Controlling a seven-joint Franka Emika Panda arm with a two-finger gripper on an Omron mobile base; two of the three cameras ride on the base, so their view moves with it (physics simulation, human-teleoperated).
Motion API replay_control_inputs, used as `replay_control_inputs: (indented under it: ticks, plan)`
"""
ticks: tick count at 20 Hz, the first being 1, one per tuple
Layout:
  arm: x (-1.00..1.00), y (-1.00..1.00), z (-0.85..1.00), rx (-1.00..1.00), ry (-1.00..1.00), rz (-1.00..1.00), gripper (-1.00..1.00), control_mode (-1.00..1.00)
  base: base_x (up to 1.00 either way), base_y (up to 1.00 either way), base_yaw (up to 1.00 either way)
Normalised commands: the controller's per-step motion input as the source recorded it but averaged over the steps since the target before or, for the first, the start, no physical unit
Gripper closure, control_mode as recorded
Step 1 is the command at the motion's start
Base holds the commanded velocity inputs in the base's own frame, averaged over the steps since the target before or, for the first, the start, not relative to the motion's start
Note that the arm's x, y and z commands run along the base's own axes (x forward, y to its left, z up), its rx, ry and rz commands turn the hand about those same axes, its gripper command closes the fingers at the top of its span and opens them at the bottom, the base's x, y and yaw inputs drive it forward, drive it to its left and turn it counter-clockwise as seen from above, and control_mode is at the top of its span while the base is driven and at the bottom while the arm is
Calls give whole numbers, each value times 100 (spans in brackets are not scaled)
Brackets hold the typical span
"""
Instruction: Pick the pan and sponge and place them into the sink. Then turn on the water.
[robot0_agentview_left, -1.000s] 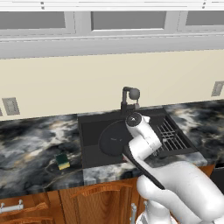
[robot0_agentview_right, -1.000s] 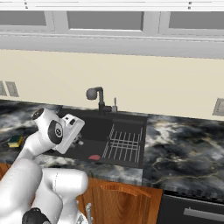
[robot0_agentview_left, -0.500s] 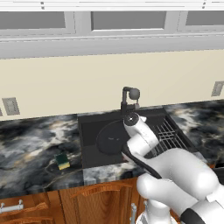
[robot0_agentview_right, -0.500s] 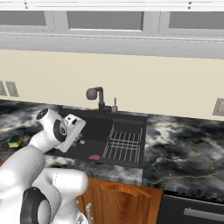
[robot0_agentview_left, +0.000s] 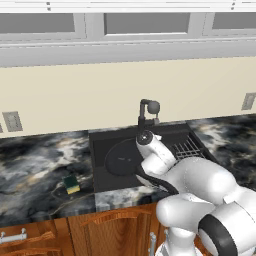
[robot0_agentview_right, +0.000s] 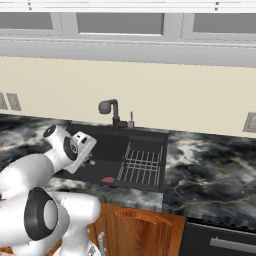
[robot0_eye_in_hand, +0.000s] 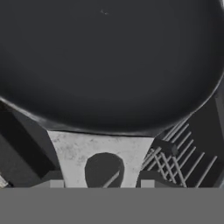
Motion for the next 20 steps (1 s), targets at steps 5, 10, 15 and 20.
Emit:
replay_control_inputs:
  ticks: [5,10,15,20]
  plan:
    - [30,15,-25,1,0,0,100,-100,0,0,0]
    - [35,15,-26,0,0,0,100,-100,0,0,0]
    - [36,17,-27,1,0,0,100,-100,0,0,0]
    - [32,14,-24,1,0,1,100,-100,0,0,0]
